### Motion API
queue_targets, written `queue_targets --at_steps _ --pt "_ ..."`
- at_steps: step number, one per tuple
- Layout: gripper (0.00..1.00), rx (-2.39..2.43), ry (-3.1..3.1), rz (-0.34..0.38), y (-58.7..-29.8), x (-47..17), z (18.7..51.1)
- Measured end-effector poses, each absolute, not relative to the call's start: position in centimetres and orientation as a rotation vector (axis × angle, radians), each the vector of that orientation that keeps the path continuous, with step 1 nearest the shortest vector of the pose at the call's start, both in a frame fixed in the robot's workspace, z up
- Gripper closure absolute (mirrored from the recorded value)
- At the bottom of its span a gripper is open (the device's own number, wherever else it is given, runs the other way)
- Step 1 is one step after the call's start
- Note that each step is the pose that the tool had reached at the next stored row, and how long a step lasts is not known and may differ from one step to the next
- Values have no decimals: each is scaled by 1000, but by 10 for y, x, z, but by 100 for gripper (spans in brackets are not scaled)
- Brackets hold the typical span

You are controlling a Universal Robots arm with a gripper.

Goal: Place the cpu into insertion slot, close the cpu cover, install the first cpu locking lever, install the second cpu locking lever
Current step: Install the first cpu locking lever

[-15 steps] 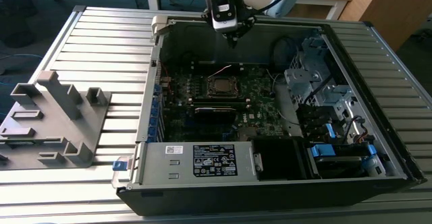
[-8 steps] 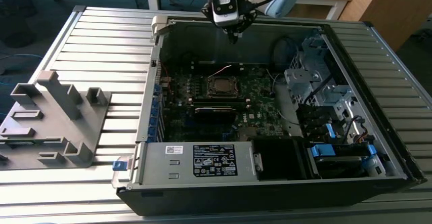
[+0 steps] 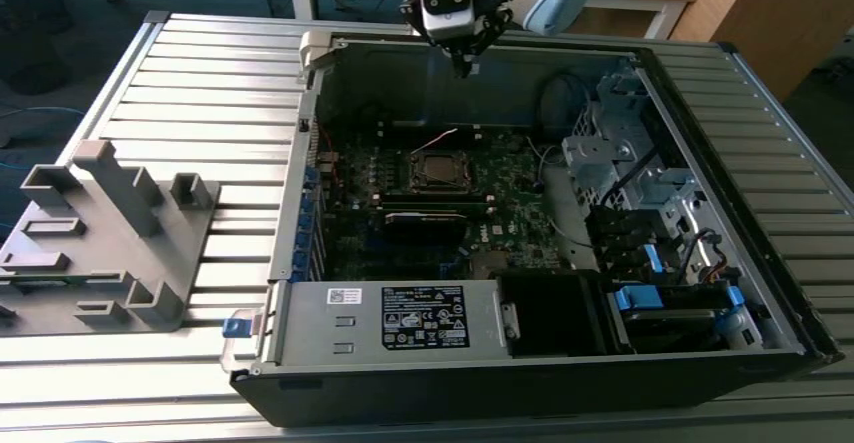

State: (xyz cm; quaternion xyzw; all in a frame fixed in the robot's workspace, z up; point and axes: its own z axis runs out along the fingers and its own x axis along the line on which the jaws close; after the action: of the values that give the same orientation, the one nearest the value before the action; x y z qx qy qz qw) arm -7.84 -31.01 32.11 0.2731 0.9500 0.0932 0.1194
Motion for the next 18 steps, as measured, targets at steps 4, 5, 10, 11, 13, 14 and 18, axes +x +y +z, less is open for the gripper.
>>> queue_targets --at_steps 4,5,10,11,13,14,18 --pt "89 798 2777 272 -310 -78 328" --pt "89 798 2777 272 -310 -78 329" --pt "89 798 2776 273 -310 -78 330" --pt "89 798 2776 272 -310 -78 330" --pt "89 798 2776 272 -310 -78 330" --pt "89 798 2776 273 -310 -78 330" --pt "89 798 2776 273 -310 -78 330"
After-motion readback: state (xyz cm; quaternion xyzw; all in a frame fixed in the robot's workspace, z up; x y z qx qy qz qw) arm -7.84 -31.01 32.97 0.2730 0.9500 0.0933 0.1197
